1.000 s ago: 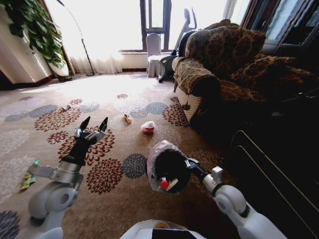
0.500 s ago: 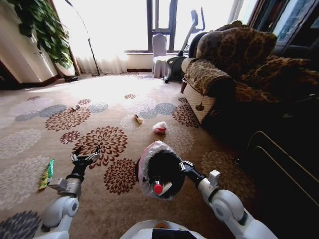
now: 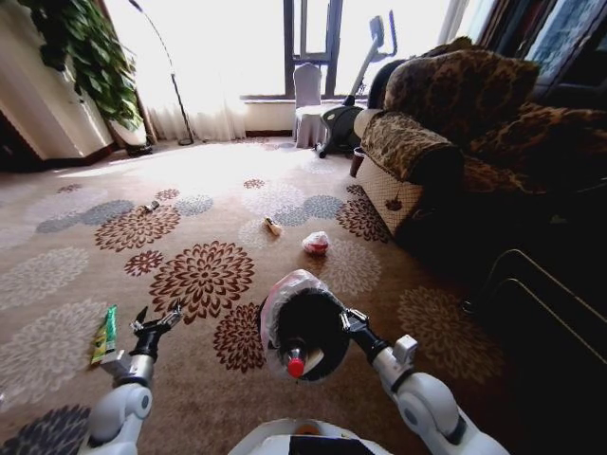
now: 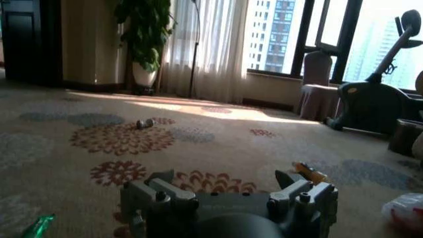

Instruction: Pick up the trash from the ground and place it into the trash bin.

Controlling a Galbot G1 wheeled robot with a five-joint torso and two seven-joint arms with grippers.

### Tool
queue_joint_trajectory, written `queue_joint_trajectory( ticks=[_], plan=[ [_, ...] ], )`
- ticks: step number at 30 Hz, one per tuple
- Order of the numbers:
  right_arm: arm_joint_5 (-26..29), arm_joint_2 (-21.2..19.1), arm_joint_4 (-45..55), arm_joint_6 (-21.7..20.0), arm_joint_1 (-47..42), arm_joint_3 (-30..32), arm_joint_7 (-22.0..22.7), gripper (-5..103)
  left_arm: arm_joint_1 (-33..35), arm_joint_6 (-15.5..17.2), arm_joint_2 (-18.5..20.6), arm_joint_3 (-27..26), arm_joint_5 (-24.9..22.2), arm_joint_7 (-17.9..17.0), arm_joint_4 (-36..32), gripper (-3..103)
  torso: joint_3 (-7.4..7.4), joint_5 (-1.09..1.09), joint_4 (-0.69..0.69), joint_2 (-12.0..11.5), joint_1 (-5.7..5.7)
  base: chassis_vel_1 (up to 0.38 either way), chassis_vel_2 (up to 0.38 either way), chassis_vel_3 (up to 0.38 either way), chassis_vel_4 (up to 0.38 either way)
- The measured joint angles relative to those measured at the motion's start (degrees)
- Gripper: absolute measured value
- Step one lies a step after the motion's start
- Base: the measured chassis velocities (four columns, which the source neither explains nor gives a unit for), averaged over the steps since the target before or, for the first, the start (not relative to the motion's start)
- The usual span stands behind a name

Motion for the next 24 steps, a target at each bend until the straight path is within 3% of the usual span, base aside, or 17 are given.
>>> queue_joint_trajectory(
  ticks=[9, 17, 24],
  plan=[
    [-0.09, -0.12, -0.06, 1.41, -0.74, 0.29, -0.04, 0, -1.12, -0.18, 0.14, 1.03, 0.34, -0.35, 1.34, 100, -0.01, -0.03, 0.00, 0.00, -0.01, 0.266, 0.017, -0.267, 0.005],
    [-0.36, 0.06, -0.52, 1.57, -0.81, 0.02, 0.00, 0, -1.02, -0.41, -0.22, 1.08, -0.11, -0.36, 2.31, 100, 0.00, 0.00, -0.02, 0.00, 0.00, 0.179, -0.248, -0.164, 0.258],
    [-1.04, 0.34, -0.83, 1.92, -1.06, -0.30, 0.00, 0, -1.03, -0.83, -0.31, 1.10, -0.24, -0.27, 2.64, 100, -0.02, 0.01, -0.01, 0.00, -0.03, 0.328, -0.284, -0.330, 0.294]
  ],
)
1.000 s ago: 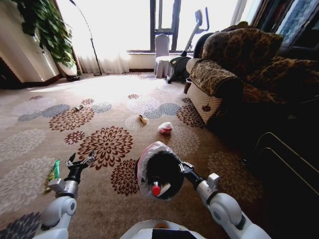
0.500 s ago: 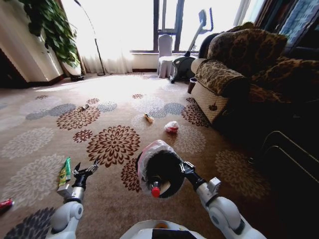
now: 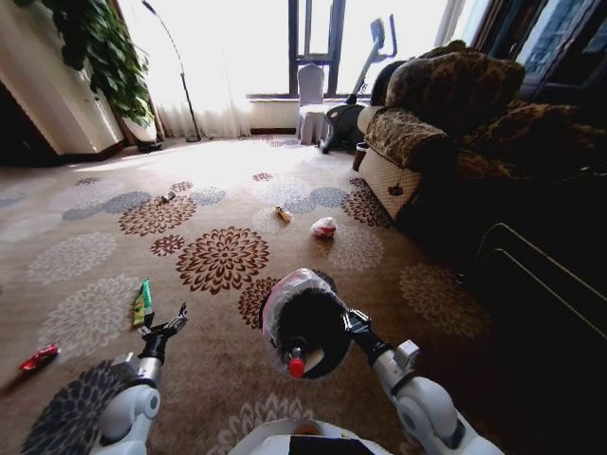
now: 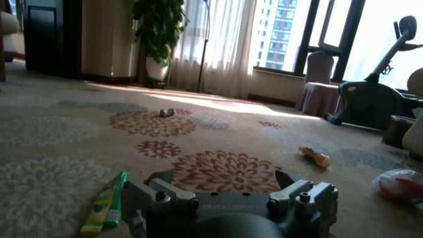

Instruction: Pick up the trash from the ground and place it into the trash bin.

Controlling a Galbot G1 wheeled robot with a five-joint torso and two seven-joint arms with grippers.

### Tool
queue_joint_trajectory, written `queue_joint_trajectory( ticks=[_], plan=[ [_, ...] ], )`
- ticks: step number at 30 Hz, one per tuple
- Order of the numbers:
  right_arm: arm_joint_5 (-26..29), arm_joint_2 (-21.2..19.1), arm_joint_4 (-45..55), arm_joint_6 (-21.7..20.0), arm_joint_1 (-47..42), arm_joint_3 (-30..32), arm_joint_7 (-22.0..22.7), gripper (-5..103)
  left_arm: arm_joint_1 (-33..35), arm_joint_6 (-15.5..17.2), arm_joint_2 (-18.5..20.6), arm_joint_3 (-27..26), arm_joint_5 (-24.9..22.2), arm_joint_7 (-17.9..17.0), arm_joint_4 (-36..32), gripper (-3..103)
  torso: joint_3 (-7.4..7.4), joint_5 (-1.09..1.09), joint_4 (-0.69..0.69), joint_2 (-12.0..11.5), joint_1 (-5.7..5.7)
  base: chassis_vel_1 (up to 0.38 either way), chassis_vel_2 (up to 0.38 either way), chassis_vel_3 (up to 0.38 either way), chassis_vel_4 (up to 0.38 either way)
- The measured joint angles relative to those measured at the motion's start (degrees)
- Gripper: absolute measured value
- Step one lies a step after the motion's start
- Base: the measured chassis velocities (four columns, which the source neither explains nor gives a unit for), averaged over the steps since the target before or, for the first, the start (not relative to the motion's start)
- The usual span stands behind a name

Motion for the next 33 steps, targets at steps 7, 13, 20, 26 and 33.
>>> queue_joint_trajectory(
  ticks=[7, 13, 20, 26, 33],
  plan=[
    [-0.58, 0.25, -0.18, 0.54, -0.52, 0.26, -0.03, 0, -0.06, -0.11, -0.09, 0.53, -0.01, 0.22, -0.03, 100, 0.01, -0.04, 0.01, 0.00, 0.00, 0.267, -0.029, -0.235, 0.033],
    [-0.64, 0.78, -0.29, 1.51, -0.84, 0.17, -0.02, 0, -0.13, -0.20, -0.16, 0.93, 0.00, 0.37, -0.26, 100, 0.04, -0.04, 0.01, -0.01, 0.05, 0.067, 0.158, -0.050, -0.140],
    [-1.19, 0.93, -0.34, 1.78, -1.23, 0.26, -0.01, 0, -0.09, -0.34, -0.38, 0.99, 0.01, 0.39, -0.02, 100, 0.02, -0.01, 0.00, 0.00, 0.03, 0.003, 0.039, -0.001, -0.019],
    [-1.68, 1.07, -0.44, 1.80, -1.37, 0.08, 0.00, 0, -0.28, -0.39, -0.44, 0.99, 0.00, 0.21, 1.66, 100, 0.02, -0.02, 0.00, -0.01, 0.02, 0.000, 0.000, 0.000, 0.000],
    [-1.80, 1.01, -0.59, 2.37, -1.81, 0.24, 0.00, 0, -0.64, -0.86, -0.03, 1.04, -0.07, 0.15, 3.61, 100, 0.02, -0.03, 0.00, 0.00, 0.02, 0.078, 0.072, -0.091, -0.084]
  ],
)
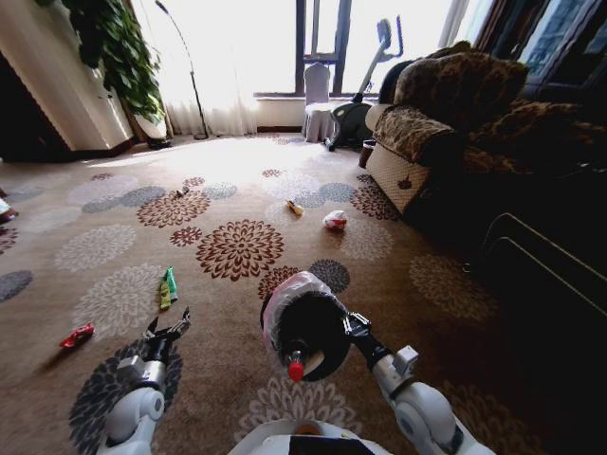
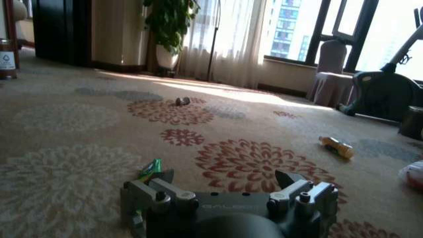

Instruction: Pick up the trash from the ground and place it into the trash bin.

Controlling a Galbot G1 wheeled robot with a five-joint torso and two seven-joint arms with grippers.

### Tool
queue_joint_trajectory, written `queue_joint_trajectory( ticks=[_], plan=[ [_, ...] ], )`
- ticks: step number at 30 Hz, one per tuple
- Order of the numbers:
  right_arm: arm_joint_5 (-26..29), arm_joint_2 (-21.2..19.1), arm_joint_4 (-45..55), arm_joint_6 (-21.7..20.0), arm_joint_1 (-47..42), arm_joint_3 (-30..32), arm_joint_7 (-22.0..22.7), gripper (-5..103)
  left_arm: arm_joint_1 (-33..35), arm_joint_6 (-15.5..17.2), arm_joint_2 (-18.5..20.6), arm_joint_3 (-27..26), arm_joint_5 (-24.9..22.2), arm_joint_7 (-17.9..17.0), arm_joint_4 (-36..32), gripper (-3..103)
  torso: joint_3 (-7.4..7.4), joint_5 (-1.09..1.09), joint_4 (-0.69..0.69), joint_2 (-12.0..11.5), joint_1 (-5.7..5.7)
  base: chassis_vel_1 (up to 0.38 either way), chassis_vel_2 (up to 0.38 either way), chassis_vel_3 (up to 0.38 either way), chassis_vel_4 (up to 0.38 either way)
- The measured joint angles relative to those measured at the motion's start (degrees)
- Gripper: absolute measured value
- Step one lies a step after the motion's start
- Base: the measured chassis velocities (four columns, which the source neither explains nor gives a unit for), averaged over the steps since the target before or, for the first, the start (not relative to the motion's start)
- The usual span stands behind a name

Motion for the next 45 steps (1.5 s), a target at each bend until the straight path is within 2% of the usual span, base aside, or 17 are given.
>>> queue_joint_trajectory(
  ticks=[9, 14, 20, 21, 23, 29, 31, 34, 36, 39, 40, 42, 44, 45],
  plan=[
    [-0.04, 0.05, -0.04, 0.20, -0.18, -0.04, -0.01, 0, -0.88, 0.06, 0.66, -0.37, -0.01, -0.09, 1.33, 100, 0.00, 0.00, 0.02, 0.00, 0.00, 0.210, 0.197, -0.193, -0.207],
    [0.00, 0.11, 0.03, 0.39, -0.19, -0.11, -0.02, 0, -1.26, 1.43, 1.00, -1.52, 0.31, -1.47, 2.69, 100, 0.00, -0.03, 0.01, 0.00, 0.00, 0.217, 0.228, -0.193, -0.226],
    [-0.42, 0.19, 0.01, 0.40, -0.29, -0.27, -0.04, 0, -2.60, 1.58, 2.04, -3.86, 2.69, -1.66, 8.78, 100, 0.00, 0.01, 0.01, 0.00, 0.00, 0.054, 0.077, -0.030, -0.042],
    [-0.47, 0.20, -0.03, 0.40, -0.27, -0.31, -0.03, 0, -2.99, 0.65, 2.40, -4.14, 3.73, -1.16, 10.72, 100, 0.00, 0.03, 0.01, 0.00, 0.00, 0.000, 0.000, 0.000, 0.000],
    [-0.51, 0.02, -0.26, 0.41, -0.13, -0.41, -0.01, 0, -3.85, -2.42, 3.60, -5.36, 8.81, 0.65, 16.99, 100, 0.00, -0.01, -0.03, 0.00, 0.00, -0.060, -0.053, 0.009, 0.010],
    [-0.43, -0.07, -0.77, 0.83, 0.26, -0.63, -0.01, 0, -3.53, -3.85, 5.08, -7.48, 12.53, 2.61, 21.74, 100, 0.00, -0.02, 0.03, 0.00, 0.00, 0.021, 0.040, -0.032, -0.023],
    [-0.42, -0.03, -1.19, 1.28, 0.33, -0.94, -0.01, 0, -3.71, -5.98, 6.47, -8.24, 14.59, 4.17, 24.74, 100, 0.00, -0.01, 0.02, 0.00, 0.00, 0.144, 0.133, -0.115, -0.142],
    [-0.42, -0.03, -1.42, 1.65, 0.33, -1.08, 0.00, 0, -4.01, -7.44, 8.08, -8.63, 16.11, 5.90, 26.60, 100, 0.00, 0.00, 0.00, 0.00, 0.00, 0.164, 0.151, -0.135, -0.173],
    [-0.42, -0.04, -1.43, 1.70, 0.32, -1.10, -0.01, 0, -4.12, -7.72, 8.45, -8.64, 16.13, 6.34, 26.93, 100, 0.00, 0.00, 0.00, 0.00, 0.00, 0.199, 0.173, -0.181, -0.202],
    [0.00, -0.22, -1.45, 2.67, 0.07, -1.12, -0.01, 0, -5.55, -8.06, 11.15, -8.10, 15.69, 10.17, 29.23, 100, 0.00, -0.02, 0.00, 0.00, 0.00, 0.246, 0.239, -0.255, -0.256],
    [0.00, -0.22, -1.45, 2.67, 0.07, -1.12, -0.01, 0, -5.55, -8.06, 11.15, -8.10, 15.69, 10.17, 29.23, 100, 0.00, -0.02, 0.00, 0.00, 0.00, 0.255, 0.256, -0.275, -0.276],
    [0.26, -0.31, -1.39, 2.92, -0.04, -1.04, -0.02, 0, -5.98, -8.07, 11.99, -7.72, 15.59, 12.42, 30.04, 100, 0.00, 0.06, 0.00, 0.00, 0.00, 0.243, 0.249, -0.275, -0.261],
    [0.36, -0.63, -1.28, 3.07, -0.32, -0.75, -0.02, 0, -7.52, -8.70, 13.22, -7.24, 15.33, 16.83, 32.64, 100, 0.00, -0.06, 0.02, -0.01, 0.00, 0.195, 0.192, -0.197, -0.166],
    [0.36, -0.63, -1.28, 3.07, -0.32, -0.75, -0.02, 0, -7.52, -8.70, 13.22, -7.24, 15.33, 16.83, 32.64, 100, 0.00, -0.06, 0.02, -0.01, 0.00, 0.195, 0.144, -0.167, -0.166]
  ],
)
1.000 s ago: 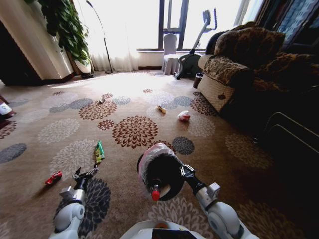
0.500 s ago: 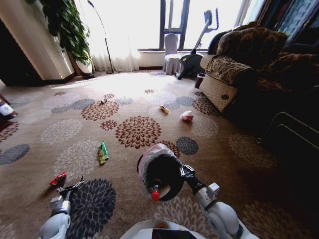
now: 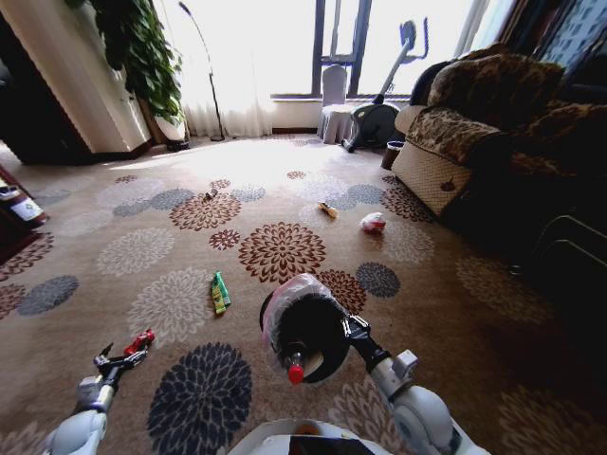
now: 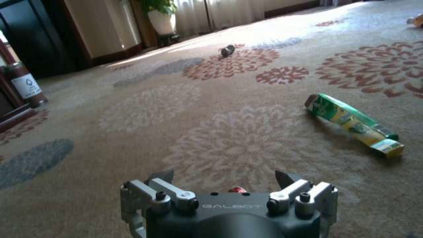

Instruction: Pick up the trash from the ground and place it into the trash bin.

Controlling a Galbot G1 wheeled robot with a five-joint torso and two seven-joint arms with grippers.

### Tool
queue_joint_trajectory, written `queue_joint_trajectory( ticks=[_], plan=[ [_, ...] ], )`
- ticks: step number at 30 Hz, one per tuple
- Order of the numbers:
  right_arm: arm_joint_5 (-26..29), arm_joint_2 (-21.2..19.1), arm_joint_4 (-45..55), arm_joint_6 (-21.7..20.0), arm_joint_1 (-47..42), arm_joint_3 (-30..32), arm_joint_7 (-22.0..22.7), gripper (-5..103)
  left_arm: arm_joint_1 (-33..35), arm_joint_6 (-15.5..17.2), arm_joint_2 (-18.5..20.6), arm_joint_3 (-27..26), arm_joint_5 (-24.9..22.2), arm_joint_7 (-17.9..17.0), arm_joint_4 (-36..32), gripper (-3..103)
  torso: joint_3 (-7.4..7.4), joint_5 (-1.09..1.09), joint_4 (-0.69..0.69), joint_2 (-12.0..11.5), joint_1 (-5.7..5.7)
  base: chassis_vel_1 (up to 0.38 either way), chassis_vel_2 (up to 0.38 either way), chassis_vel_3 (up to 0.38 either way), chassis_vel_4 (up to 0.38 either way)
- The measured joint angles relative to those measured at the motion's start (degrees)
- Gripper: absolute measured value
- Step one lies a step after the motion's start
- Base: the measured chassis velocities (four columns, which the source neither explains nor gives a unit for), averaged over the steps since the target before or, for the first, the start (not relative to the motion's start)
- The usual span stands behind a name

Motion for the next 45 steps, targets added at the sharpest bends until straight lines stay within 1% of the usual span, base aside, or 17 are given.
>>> queue_joint_trajectory(
  ticks=[3, 4, 6, 7, 10, 12, 16, 19, 22, 27, 30, 32, 33, 36, 39, 42, 45],
  plan=[
    [0.02, -0.13, 0.36, 0.13, -0.29, 0.24, -0.01, 0, -2.04, -0.20, 1.33, 1.06, 0.14, 1.58, 3.42, 100, -0.01, 0.02, 0.00, 0.00, -0.01, 0.092, 0.091, -0.076, -0.050],
    [0.02, -0.19, 0.42, 0.15, -0.43, 0.38, -0.02, 0, -2.77, -0.19, 2.06, 1.72, 0.15, 2.31, 5.00, 100, -0.01, 0.11, 0.00, 0.00, -0.01, 0.065, -0.032, -0.025, -0.029],
    [0.01, -0.29, 0.45, 0.23, -0.78, 0.65, 0.00, 0, -5.01, -0.81, 4.18, 3.71, 0.36, 4.28, 10.21, 100, 0.00, 0.09, -0.02, 0.01, -0.01, -0.036, -0.034, 0.022, 0.020],
    [0.01, -0.29, 0.45, 0.23, -0.78, 0.65, 0.00, 0, -5.01, -0.81, 4.18, 3.71, 0.36, 4.28, 10.21, 100, 0.00, 0.09, -0.02, 0.01, -0.01, -0.071, -0.068, 0.044, 0.040],
    [-0.03, -0.40, 0.45, 0.42, -1.19, 0.89, 0.04, 0, -8.01, -1.22, 6.86, 7.31, 0.83, 4.95, 15.88, 100, 0.00, 0.03, -0.04, 0.01, 0.00, -0.058, -0.021, 0.034, 0.034],
    [0.02, -0.65, 0.26, 0.44, -0.99, 0.64, 0.03, 0, -11.91, -1.25, 8.78, 10.52, 2.30, 5.02, 21.13, 100, 0.00, 0.11, -0.04, 0.01, 0.00, 0.000, 0.000, 0.000, 0.000],
    [0.22, -0.94, 0.11, 0.44, -0.85, 0.52, 0.03, 0, -16.18, -1.02, 9.51, 13.70, 4.43, 3.87, 25.94, 100, 0.00, 0.00, 0.00, 0.00, 0.00, 0.000, 0.000, 0.000, 0.000],
    [0.45, -1.10, -0.11, 0.60, -1.41, 1.18, 0.02, 0, -20.52, 1.32, 9.48, 17.17, 4.75, 0.92, 29.76, 100, 0.00, 0.10, -0.02, 0.00, 0.00, 0.000, 0.000, 0.000, 0.000],
    [0.64, -1.16, -0.20, 0.70, -1.50, 1.40, 0.02, 0, -22.27, 1.67, 9.25, 18.77, 4.97, -0.25, 32.06, 100, 0.00, 0.03, -0.04, 0.00, 0.00, 0.000, 0.000, 0.000, 0.000],
    [0.87, -1.22, -0.54, 0.77, -1.46, 1.45, 0.01, 0, -25.12, 2.74, 8.78, 20.32, 5.16, -3.35, 36.07, 101, 0.00, 0.07, -0.01, 0.00, 0.00, 0.000, 0.000, 0.000, 0.000],
    [1.03, -1.26, -0.78, 0.78, -1.25, 1.44, 0.01, 0, -26.44, 5.88, 8.13, 20.39, 4.38, -6.63, 37.08, 90, 0.00, 0.06, -0.01, 0.00, 0.00, 0.000, 0.000, 0.000, 0.000],
    [1.11, -1.32, -0.82, 0.77, -1.15, 1.44, 0.01, 0, -26.72, 6.21, 8.03, 20.38, 4.34, -6.94, 37.45, 90, 0.00, 0.07, -0.02, 0.00, 0.00, 0.000, 0.000, 0.000, 0.000],
    [1.25, -1.42, -0.89, 0.77, -0.95, 1.44, 0.02, 0, -27.30, 6.42, 7.87, 20.39, 4.27, -7.17, 38.52, 82, 0.00, 0.07, -0.03, 0.00, 0.00, 0.000, 0.000, 0.000, 0.000],
    [1.48, -1.49, -0.98, 0.77, -0.67, 1.44, 0.02, 0, -27.81, 6.36, 7.65, 20.39, 4.12, -7.18, 39.54, 78, 0.00, 0.07, -0.02, 0.01, 0.00, 0.000, 0.000, 0.000, 0.000],
    [1.63, -1.49, -1.25, 0.77, -0.42, 1.45, 0.02, 0, -27.57, 6.14, 7.14, 20.03, 3.98, -7.19, 39.27, 66, -0.01, 0.09, -0.02, 0.01, 0.00, 0.000, 0.000, 0.000, 0.000],
    [1.63, -1.51, -1.39, 0.77, -0.35, 1.44, 0.02, 0, -27.26, 5.98, 6.86, 19.79, 4.11, -7.22, 38.86, 62, -0.01, 0.09, -0.01, 0.01, 0.00, 0.000, 0.000, 0.000, 0.000],
    [1.69, -1.50, -1.55, 0.77, -0.13, 1.40, 0.02, 0, -26.15, 5.58, 6.38, 19.16, 4.53, -7.52, 37.48, 52, -0.01, 0.06, -0.02, 0.00, 0.00, 0.000, 0.000, 0.000, 0.000]
  ],
)
